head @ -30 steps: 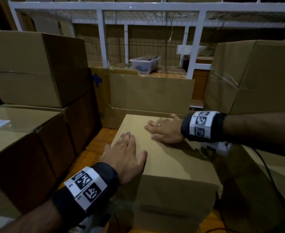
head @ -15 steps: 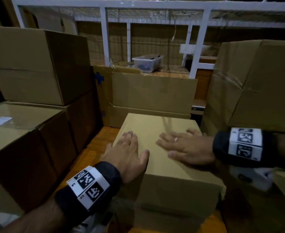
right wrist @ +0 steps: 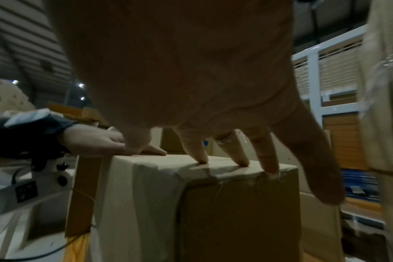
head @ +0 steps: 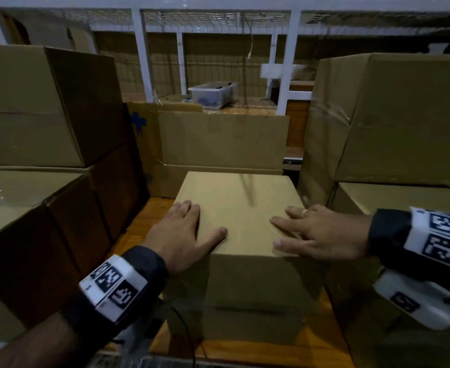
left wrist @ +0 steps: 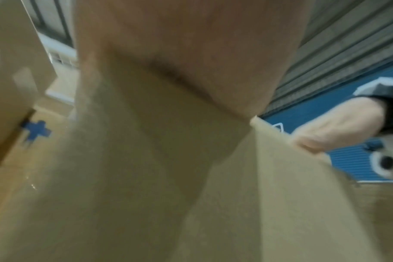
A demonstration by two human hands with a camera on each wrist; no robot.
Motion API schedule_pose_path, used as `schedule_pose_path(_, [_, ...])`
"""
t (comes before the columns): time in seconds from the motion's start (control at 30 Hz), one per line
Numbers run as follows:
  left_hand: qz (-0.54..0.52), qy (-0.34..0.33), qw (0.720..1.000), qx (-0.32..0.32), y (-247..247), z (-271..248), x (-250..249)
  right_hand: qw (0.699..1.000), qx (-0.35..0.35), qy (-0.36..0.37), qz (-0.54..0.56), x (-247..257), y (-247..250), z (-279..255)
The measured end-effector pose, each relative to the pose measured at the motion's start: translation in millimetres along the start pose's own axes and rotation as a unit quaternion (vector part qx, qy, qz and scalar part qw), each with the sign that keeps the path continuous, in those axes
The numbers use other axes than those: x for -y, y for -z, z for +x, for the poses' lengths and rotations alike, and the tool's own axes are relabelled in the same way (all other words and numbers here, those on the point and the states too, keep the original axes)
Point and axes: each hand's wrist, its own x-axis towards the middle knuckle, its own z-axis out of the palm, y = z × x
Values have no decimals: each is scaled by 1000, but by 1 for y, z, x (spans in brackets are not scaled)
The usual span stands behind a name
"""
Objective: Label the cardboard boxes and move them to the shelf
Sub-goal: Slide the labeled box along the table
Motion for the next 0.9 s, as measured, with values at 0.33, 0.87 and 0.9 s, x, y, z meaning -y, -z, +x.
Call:
schedule_pose_path(0.33, [-128, -16, 989, -67, -24, -24, 36, 955, -188, -57, 220, 6, -76, -6])
schedule_pose_path(0.87, [-38, -80, 981, -171, -50, -44, 31, 923, -361, -52, 125, 20, -111, 5])
schedule_pose_path(0.9, [-32, -72, 982, -171, -50, -44, 29, 926, -355, -53, 118, 21, -110, 5])
